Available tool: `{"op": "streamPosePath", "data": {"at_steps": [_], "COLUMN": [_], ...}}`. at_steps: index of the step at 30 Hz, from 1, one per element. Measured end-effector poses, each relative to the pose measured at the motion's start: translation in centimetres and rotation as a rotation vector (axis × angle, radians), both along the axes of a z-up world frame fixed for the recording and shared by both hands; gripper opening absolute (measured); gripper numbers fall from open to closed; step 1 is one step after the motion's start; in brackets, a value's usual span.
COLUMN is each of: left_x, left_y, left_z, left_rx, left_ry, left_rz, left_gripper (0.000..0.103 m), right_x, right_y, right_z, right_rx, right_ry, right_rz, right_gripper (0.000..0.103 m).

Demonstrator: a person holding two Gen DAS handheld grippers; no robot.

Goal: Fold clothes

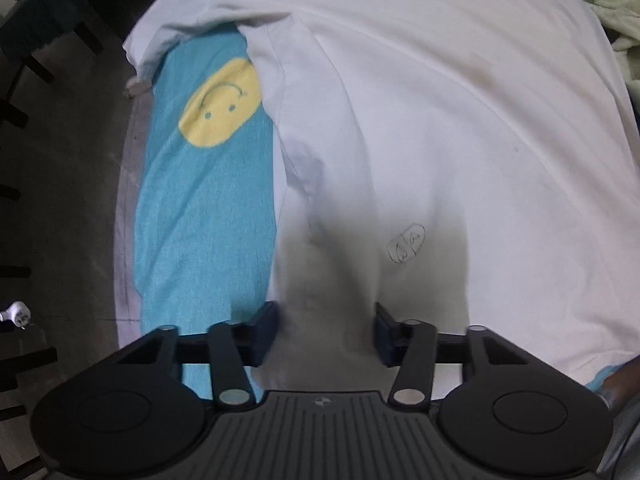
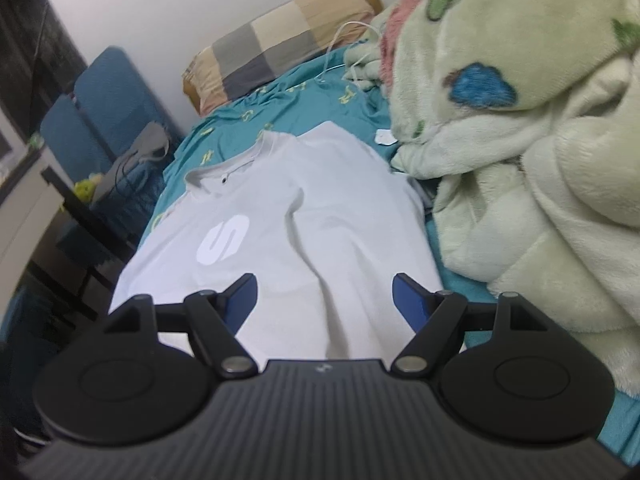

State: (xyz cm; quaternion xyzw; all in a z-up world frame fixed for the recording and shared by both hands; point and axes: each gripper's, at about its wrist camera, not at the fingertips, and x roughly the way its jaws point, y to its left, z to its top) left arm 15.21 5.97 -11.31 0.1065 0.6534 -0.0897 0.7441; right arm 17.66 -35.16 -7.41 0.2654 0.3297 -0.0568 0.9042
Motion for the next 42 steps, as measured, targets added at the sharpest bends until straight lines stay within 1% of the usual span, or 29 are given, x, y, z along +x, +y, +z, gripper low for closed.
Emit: {"op": "streamPosePath", "data": {"at_steps": [2, 4, 5, 7, 8, 11, 12, 15, 17, 19, 22, 23, 24, 26, 27, 29, 30, 31, 32, 33, 35, 36, 37, 40, 42], "left_x": [-0.4, -0.7, -0.8, -0.9, -0.8, -0.5, -0.4, -0.1, -0.1, -0.4, -0.8, -0.9, -1.0, -1.5, -1.7, -2.3, -2.5, -2.7, -2.7, -2.8, -2.9, -2.9, -2.3, -0.3, 0.7], "left_y": [0.5, 1.0, 1.3, 2.2, 2.8, 4.7, 5.3, 6.1, 5.6, 5.3, 4.5, 4.4, 4.1, 4.2, 3.6, 1.2, 0.2, -0.8, -2.1, -3.3, -5.8, -7.1, -8.1, -11.2, -13.0], "left_z": [0.5, 1.4, 2.0, 3.3, 3.8, 4.3, 4.2, 3.3, 3.5, 4.5, 6.7, 7.6, 8.8, 11.6, 13.0, 14.8, 16.0, 17.2, 17.5, 17.8, 18.4, 18.7, 17.8, 14.6, 13.4], "left_rx": [-0.022, -0.045, -0.059, -0.070, -0.061, -0.009, 0.010, 0.016, 0.021, 0.022, 0.025, 0.022, 0.004, -0.024, -0.037, -0.061, -0.062, -0.063, -0.084, -0.105, -0.148, -0.175, -0.205, -0.273, -0.304], "left_ry": [0.007, 0.019, 0.030, 0.051, 0.059, 0.097, 0.101, 0.132, 0.147, 0.136, 0.097, 0.078, 0.054, 0.001, -0.041, -0.157, -0.223, -0.289, -0.339, -0.390, -0.491, -0.519, -0.530, -0.573, -0.617], "left_rz": [-0.006, -0.011, -0.008, -0.016, -0.024, 0.004, 0.013, 0.067, 0.074, 0.057, 0.021, 0.015, 0.012, 0.016, 0.014, 0.014, 0.011, 0.007, 0.010, 0.013, 0.020, 0.035, 0.034, 0.037, 0.061], "left_gripper": [0.024, 0.011, 0.010, 0.009, 0.007, 0.005, 0.005, 0.006, 0.006, 0.007, 0.018, 0.026, 0.030, 0.043, 0.046, 0.064, 0.068, 0.074, 0.083, 0.085, 0.085, 0.086, 0.088, 0.090, 0.094], "right_x": [-0.2, -0.4, -0.5, -0.9, -1.1, -1.7, -1.9, -2.2, -2.3, -2.4, -2.5, -2.6, -2.6, -2.7, -2.7, -2.7, -2.7, -2.6, -2.6, -2.5, -2.4, -2.3, -2.1, -1.4, -0.9], "right_y": [-1.1, -2.0, -2.5, -3.3, -3.6, -4.9, -5.4, -6.3, -6.9, -7.4, -7.9, -8.0, -8.1, -8.2, -8.2, -8.1, -8.1, -8.1, -8.1, -8.0, -7.8, -7.8, -7.8, -7.9, -8.0], "right_z": [0.1, 0.4, 0.6, 1.1, 1.5, 2.4, 2.8, 3.1, 2.9, 2.6, 2.4, 2.3, 2.2, 2.2, 2.2, 2.2, 2.2, 2.1, 2.1, 2.1, 1.9, 1.7, 1.5, 0.6, -0.2], "right_rx": [0.030, 0.050, 0.055, 0.048, 0.042, 0.036, 0.034, 0.028, 0.050, 0.075, 0.120, 0.143, 0.159, 0.181, 0.190, 0.207, 0.216, 0.226, 0.234, 0.240, 0.251, 0.260, 0.272, 0.320, 0.361], "right_ry": [-0.012, -0.022, -0.027, -0.046, -0.057, -0.094, -0.106, -0.116, -0.114, -0.112, -0.117, -0.121, -0.124, -0.131, -0.133, -0.139, -0.143, -0.148, -0.152, -0.152, -0.153, -0.152, -0.151, -0.152, -0.156], "right_rz": [-0.030, -0.044, -0.050, -0.074, -0.086, -0.114, -0.123, -0.139, -0.140, -0.149, -0.146, -0.142, -0.139, -0.135, -0.131, -0.123, -0.120, -0.118, -0.114, -0.111, -0.108, -0.110, -0.112, -0.134, -0.156], "right_gripper": [0.076, 0.076, 0.076, 0.076, 0.076, 0.076, 0.076, 0.076, 0.076, 0.076, 0.076, 0.076, 0.076, 0.076, 0.077, 0.074, 0.071, 0.068, 0.064, 0.057, 0.047, 0.038, 0.033, 0.032, 0.032]}}
